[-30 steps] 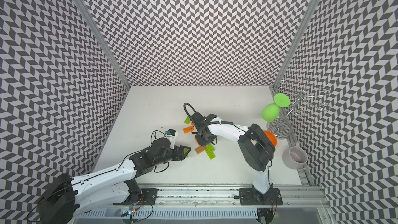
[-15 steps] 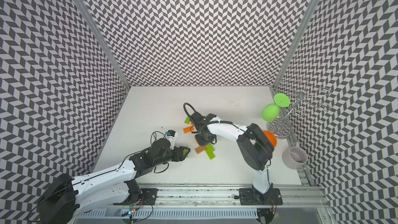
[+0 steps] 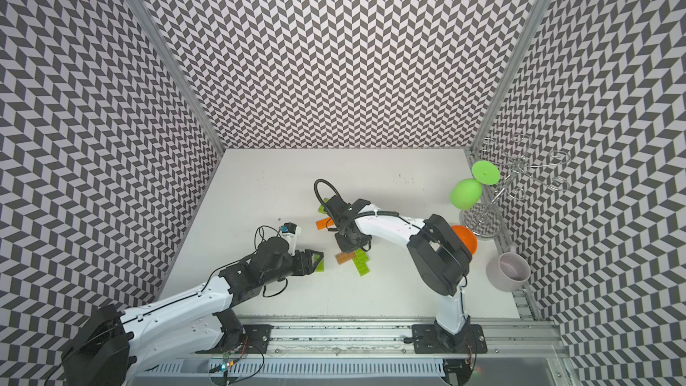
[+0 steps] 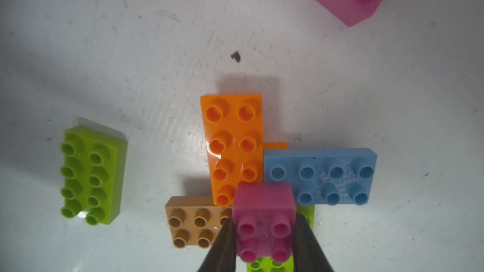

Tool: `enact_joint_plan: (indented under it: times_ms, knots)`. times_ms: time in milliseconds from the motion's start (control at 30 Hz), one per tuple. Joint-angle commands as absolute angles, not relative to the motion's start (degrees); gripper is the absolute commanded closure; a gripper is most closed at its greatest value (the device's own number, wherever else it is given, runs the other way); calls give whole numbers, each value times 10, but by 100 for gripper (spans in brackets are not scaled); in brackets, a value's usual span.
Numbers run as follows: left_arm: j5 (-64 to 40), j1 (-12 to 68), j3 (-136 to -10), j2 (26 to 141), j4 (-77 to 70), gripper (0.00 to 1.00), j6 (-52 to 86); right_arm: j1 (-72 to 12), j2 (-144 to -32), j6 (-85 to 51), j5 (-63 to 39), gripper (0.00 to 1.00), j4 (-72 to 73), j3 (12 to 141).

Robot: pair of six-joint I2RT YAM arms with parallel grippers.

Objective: Assemble a small pinwheel with lego
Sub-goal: Assemble the lego brick with the lego brick, then move the lego brick at the center of the board.

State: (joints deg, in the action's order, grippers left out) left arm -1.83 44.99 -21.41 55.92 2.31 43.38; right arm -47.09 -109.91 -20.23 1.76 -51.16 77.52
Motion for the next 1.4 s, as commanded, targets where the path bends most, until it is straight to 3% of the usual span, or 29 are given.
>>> enact_joint_plan:
  times_ms: [0,567,833,1367]
  knots:
    - [-27,444,-207,545,24,32,428,-468,-1188,-273,6,100,-552,726]
    - [-55,400,-212,543,32,33,408,-445,-1170,-367,46,100,-559,711]
    - [-70,383,-225,556,30,33,396,-374,-1149,-332,67,100,-574,779]
    - [-78,367,-233,556,38,34,389,-342,-1264,-256,85,100,-588,954]
